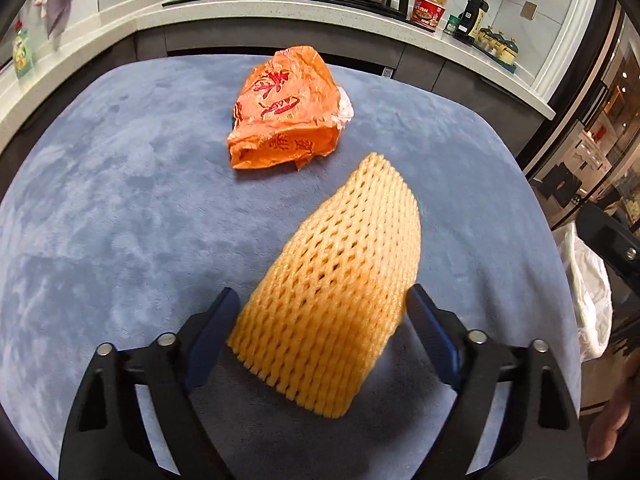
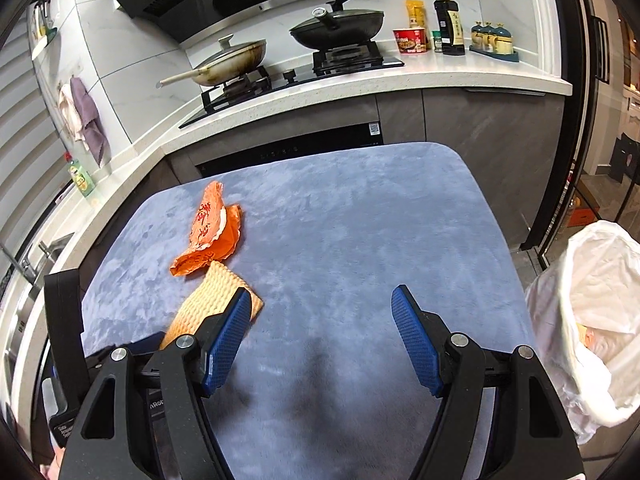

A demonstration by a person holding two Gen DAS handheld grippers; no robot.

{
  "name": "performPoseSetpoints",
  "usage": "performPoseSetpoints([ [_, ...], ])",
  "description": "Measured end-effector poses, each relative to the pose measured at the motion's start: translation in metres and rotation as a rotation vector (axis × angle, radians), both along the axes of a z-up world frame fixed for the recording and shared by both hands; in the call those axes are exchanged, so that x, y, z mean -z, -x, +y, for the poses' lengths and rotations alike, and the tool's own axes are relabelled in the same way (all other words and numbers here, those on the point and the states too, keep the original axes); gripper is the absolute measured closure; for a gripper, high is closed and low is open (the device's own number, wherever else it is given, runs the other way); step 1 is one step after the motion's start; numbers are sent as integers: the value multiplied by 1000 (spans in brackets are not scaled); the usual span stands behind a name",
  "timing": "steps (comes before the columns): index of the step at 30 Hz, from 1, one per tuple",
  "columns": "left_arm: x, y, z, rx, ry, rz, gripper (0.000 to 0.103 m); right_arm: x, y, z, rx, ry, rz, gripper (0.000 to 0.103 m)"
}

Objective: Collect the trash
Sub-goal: 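Grasp the red-orange wrapper with the right gripper while the left gripper grasps the orange mesh sleeve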

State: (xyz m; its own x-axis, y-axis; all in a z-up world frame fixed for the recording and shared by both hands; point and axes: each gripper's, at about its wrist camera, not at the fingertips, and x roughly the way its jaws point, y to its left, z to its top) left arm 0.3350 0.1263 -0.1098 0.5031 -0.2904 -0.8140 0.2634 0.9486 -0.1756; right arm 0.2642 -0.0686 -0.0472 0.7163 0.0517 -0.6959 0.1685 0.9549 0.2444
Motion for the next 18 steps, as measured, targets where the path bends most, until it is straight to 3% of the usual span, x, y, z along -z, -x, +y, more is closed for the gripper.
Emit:
performPoseSetpoints([
  [5, -1, 5, 2, 14, 14, -2, 56, 4, -8, 5, -11, -2, 7, 33],
  [10, -2, 10, 8, 10, 46, 27, 74, 4, -13, 11, -25, -2, 7, 33],
  [18, -14, 19, 27, -33, 70, 32, 79, 2, -23, 28, -62, 4, 2, 33],
])
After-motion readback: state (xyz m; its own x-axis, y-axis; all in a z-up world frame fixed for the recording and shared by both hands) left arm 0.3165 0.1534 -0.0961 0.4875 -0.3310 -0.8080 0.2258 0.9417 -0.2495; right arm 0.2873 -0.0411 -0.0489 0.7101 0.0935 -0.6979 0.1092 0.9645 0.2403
